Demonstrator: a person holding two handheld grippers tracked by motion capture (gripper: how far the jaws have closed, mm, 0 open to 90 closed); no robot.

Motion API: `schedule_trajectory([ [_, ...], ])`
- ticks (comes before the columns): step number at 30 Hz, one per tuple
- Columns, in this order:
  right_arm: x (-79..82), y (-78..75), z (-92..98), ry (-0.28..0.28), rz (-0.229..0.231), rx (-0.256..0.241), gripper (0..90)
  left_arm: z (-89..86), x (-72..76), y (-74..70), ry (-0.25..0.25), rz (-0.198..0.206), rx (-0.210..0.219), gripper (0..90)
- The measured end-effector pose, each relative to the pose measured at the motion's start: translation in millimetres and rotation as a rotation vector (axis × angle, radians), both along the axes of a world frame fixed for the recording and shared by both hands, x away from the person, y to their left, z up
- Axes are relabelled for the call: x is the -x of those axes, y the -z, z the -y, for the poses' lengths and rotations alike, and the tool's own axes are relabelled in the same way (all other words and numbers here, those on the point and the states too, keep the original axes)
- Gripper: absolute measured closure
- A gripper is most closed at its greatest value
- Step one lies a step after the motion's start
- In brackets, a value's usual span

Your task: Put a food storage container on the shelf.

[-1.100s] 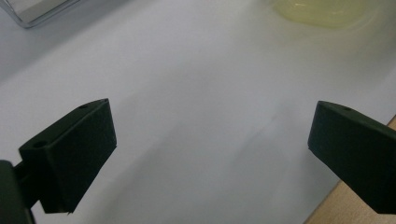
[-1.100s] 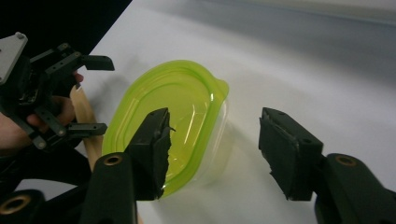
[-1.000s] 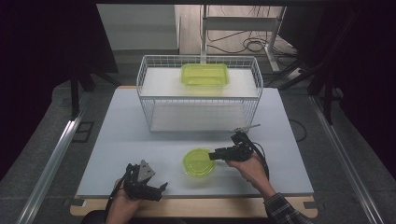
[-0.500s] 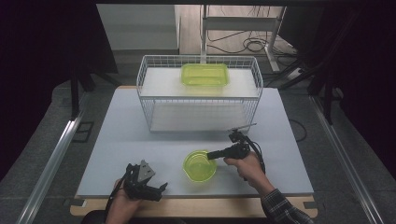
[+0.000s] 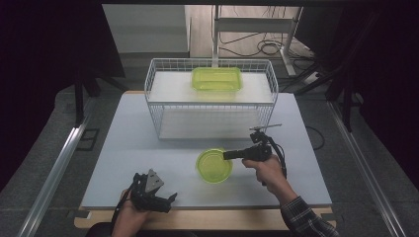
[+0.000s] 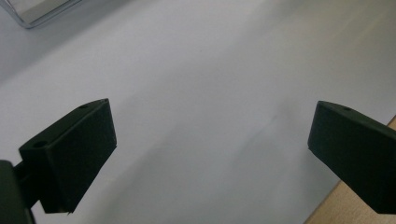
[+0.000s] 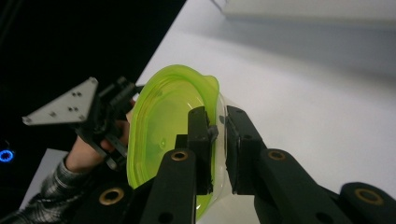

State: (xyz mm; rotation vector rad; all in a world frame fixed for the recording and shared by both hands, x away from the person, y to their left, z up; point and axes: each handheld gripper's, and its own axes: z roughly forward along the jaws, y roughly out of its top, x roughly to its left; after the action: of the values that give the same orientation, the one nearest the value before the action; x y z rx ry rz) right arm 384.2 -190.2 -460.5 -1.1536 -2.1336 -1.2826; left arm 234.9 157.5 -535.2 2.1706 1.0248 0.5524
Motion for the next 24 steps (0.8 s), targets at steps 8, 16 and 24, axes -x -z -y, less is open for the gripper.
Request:
schedule_trajectory([
  [8,-4.2,-19.7,8.8,0.027,0.022,-0.035,80.9,-0.1,-0.1,0.1,-0.001,0.000,0.000,0.8],
  [16,-9.0,-44.3,13.8,0.046,0.056,-0.057,81.0,-0.2,-0.1,0.1,-0.002,0.001,0.001,0.8],
  [24,-15.3,-71.6,18.7,0.074,0.095,-0.084,81.0,-1.1,-0.2,-0.3,-0.005,0.002,0.008,0.7],
])
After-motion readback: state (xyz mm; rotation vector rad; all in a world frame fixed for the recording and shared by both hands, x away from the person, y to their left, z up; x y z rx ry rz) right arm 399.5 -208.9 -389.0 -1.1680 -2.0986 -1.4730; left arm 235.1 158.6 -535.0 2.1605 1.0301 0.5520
